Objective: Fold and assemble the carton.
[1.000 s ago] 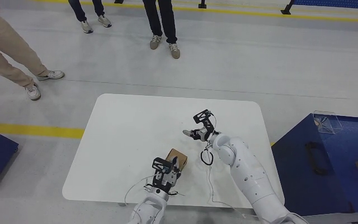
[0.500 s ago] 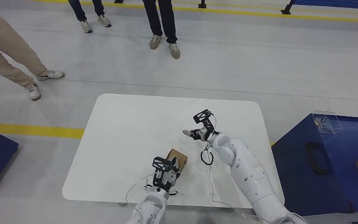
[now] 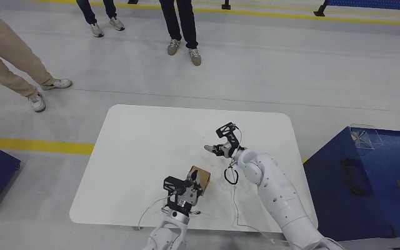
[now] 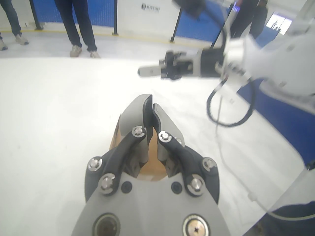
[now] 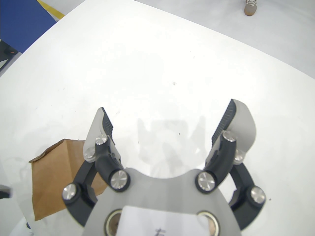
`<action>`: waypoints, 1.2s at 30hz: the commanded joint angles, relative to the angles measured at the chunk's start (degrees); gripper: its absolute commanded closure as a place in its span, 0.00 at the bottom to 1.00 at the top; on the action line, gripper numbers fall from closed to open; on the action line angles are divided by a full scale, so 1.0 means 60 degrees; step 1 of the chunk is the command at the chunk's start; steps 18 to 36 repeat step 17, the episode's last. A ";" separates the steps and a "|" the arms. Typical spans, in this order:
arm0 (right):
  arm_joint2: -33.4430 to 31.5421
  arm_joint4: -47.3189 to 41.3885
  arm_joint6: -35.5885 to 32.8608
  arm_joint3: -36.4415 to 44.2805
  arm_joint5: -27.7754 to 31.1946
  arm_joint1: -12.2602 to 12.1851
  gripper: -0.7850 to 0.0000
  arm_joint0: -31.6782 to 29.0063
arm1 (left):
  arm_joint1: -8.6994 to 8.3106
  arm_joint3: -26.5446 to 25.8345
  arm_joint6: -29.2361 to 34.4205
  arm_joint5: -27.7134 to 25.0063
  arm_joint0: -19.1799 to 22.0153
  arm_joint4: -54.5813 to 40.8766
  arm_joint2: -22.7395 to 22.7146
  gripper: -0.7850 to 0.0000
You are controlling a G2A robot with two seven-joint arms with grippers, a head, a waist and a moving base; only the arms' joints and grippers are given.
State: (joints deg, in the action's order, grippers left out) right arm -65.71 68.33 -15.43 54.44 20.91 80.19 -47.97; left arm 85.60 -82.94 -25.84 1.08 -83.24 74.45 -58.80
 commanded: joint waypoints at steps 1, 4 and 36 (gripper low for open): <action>0.0000 0.0000 0.0000 0.0000 0.0000 0.0000 0.00 0.0000 | -0.0024 -0.0359 -0.0925 -0.0270 -0.0285 -0.0256 -0.0104 0.00; 0.0000 0.0000 0.0000 0.0000 0.0000 0.0000 0.00 0.0000 | -0.0025 -0.0400 -0.1203 -0.0300 -0.0301 -0.0271 -0.0111 0.95; 0.0000 0.0000 0.0000 0.0000 0.0000 0.0000 0.00 0.0000 | -0.0024 -0.0359 -0.0925 -0.0270 -0.0285 -0.0256 -0.0104 0.08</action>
